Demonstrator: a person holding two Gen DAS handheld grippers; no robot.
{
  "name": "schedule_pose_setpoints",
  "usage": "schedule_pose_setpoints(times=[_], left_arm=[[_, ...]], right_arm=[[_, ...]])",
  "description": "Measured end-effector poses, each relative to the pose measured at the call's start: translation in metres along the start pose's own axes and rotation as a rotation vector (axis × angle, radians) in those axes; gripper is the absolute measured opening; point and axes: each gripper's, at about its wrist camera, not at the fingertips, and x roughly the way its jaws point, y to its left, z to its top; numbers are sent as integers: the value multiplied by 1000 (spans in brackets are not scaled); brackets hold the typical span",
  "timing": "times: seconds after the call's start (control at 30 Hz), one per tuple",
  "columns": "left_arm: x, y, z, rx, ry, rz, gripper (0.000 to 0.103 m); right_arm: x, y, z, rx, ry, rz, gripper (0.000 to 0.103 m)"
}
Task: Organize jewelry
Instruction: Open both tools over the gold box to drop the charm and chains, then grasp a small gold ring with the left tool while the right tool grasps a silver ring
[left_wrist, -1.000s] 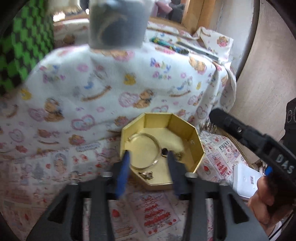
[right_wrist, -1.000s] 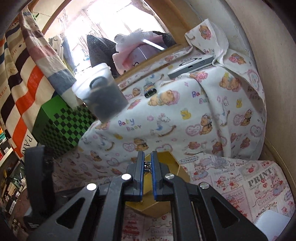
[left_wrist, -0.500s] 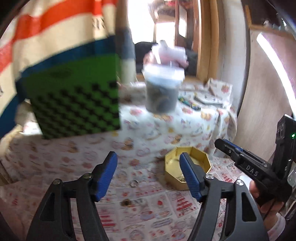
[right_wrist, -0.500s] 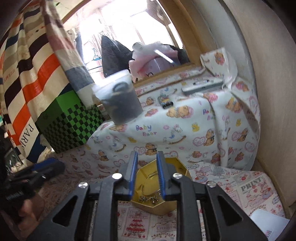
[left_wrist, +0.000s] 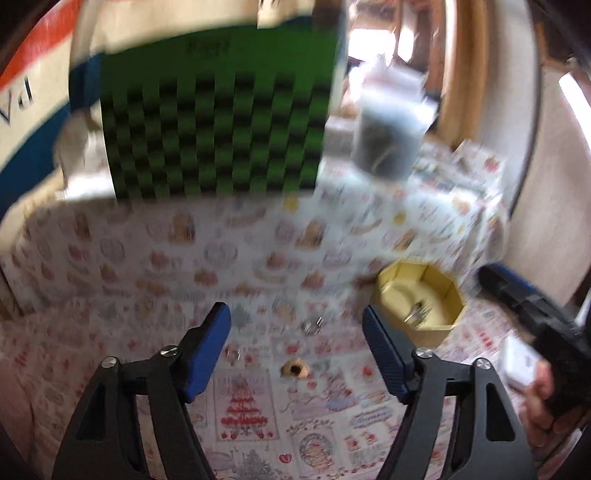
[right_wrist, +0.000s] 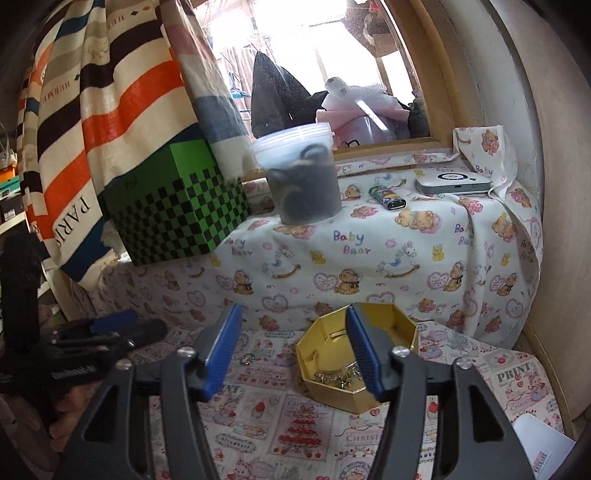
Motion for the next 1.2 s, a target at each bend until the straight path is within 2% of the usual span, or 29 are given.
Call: schedule_pose_setpoints(times=[0.03, 0.13, 0.27, 0.3, 0.47, 0.77, 0.83, 0.9, 1.0, 1.13, 1.2], left_arm=[[11, 1, -3, -2, 42, 8, 65], [34, 5, -11, -24, 128, -39, 54], [57, 9, -22, -47, 214, -69, 34], [60, 10, -24, -55, 230, -84, 29], [67, 6, -26, -41, 232, -79, 17], [89, -3, -34, -23, 258, -53, 14], [89, -5, -35, -15, 258, -56, 9], [86, -7, -35, -17, 252, -45, 9], [71, -1, -31, -32, 220, -35, 9], [32, 21, -18, -78, 131, -57, 9], [14, 32, -11, -84, 83, -37, 9]], right_arm=[[2, 1, -1, -3, 11, -3, 57], [6, 0, -2, -4, 31, -22, 62], [10, -1, -4, -6, 49, -48, 65], [11, -1, -5, -3, 52, -53, 65], [18, -1, -9, -20, 77, -91, 70], [23, -5, -11, -11, 108, -97, 70], [24, -6, -11, -5, 112, -98, 70], [25, -7, -12, -3, 117, -100, 70], [26, -8, -13, -2, 126, -101, 70], [28, -6, -14, 22, 160, -54, 70], [26, 1, -14, 6, 157, -37, 70]])
